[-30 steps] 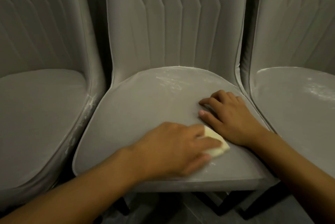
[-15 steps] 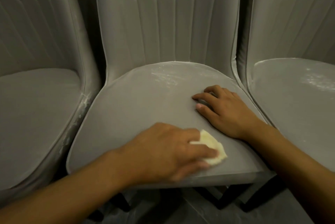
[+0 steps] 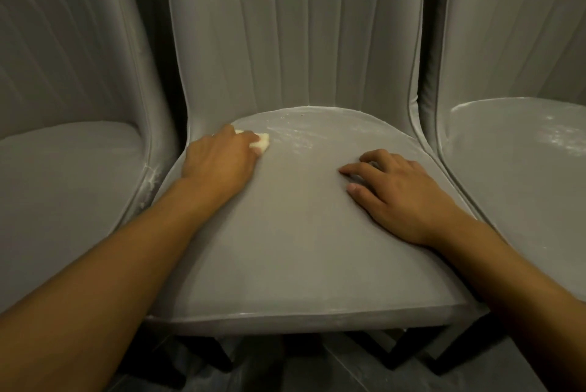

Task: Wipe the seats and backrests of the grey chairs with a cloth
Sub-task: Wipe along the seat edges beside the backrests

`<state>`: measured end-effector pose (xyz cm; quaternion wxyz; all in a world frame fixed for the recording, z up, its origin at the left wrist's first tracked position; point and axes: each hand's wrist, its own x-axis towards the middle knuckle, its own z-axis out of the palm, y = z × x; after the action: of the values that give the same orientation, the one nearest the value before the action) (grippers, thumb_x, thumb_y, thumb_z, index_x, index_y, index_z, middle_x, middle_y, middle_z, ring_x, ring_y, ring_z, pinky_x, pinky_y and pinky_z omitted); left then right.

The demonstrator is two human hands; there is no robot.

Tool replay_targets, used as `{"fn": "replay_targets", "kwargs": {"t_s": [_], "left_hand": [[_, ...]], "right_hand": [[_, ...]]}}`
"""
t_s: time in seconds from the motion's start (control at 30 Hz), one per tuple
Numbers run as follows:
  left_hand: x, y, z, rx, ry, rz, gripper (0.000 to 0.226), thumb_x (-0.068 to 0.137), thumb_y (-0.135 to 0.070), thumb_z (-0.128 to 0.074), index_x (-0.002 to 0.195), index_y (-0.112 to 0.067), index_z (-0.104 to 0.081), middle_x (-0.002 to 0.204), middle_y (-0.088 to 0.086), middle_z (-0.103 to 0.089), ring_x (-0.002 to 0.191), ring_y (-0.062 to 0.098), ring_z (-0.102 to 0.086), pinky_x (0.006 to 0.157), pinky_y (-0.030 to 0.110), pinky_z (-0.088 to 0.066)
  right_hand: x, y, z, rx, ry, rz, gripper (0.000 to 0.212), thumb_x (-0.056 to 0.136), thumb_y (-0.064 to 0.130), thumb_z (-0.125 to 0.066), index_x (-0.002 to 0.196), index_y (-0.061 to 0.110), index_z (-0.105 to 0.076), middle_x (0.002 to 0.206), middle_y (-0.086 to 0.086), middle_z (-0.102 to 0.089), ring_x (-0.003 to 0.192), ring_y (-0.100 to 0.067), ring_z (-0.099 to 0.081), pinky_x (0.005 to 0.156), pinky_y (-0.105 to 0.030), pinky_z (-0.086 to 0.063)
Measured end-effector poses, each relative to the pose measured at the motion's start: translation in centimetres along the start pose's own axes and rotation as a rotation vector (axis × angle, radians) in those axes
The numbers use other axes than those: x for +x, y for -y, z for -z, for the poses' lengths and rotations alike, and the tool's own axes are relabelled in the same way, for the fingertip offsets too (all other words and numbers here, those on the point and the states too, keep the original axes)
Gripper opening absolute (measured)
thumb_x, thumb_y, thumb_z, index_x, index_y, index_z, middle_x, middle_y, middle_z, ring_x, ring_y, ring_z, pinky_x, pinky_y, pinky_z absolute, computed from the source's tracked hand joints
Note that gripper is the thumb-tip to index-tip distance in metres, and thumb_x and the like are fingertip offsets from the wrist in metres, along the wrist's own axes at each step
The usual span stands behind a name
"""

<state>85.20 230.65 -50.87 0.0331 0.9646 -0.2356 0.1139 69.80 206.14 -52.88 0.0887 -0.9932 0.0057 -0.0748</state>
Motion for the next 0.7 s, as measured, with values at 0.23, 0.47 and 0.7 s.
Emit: {"fn": "replay_targets", "kwargs": {"t_s": [0.23, 0.47, 0.7], "left_hand": [[-0.5, -6.9, 0.5, -0.157, 0.066, -0.487, 0.034, 0.104, -0.052, -0.034, 0.130, -0.044, -0.056, 0.123, -0.007, -0.061, 0.114, 0.021, -0.058, 0.092, 0.041, -0.049], [5.9, -1.5, -0.9, -0.030, 0.110, -0.015, 0.037, 0.104, -0.047, -0.032, 0.119, -0.036, -0.063, 0.131, 0.008, -0.062, 0.116, 0.034, -0.060, 0.086, 0.038, -0.039], [7.4, -1.1, -3.0, -0.015, -0.006, 0.034, 0.027, 0.102, -0.031, -0.038, 0.087, -0.021, -0.058, 0.102, 0.013, -0.064, 0.097, 0.040, -0.062, 0.072, 0.038, -0.040]], "right_hand": [[0.2, 0.0, -0.1, 0.001, -0.013, -0.014, 0.048, 0.094, 0.060, -0.024, 0.133, 0.043, -0.047, 0.133, 0.008, -0.045, 0.121, -0.015, -0.045, 0.104, -0.035, -0.031], [0.0, 0.0, -0.1, 0.002, -0.011, -0.013, 0.051, 0.095, 0.060, -0.021, 0.137, 0.042, -0.044, 0.136, 0.013, -0.042, 0.126, -0.010, -0.042, 0.108, -0.032, -0.030], [0.4, 0.3, -0.2, -0.030, -0.015, -0.018, 0.048, 0.094, 0.060, -0.017, 0.132, 0.042, -0.041, 0.133, 0.011, -0.041, 0.122, -0.013, -0.041, 0.107, -0.034, -0.029]]}}
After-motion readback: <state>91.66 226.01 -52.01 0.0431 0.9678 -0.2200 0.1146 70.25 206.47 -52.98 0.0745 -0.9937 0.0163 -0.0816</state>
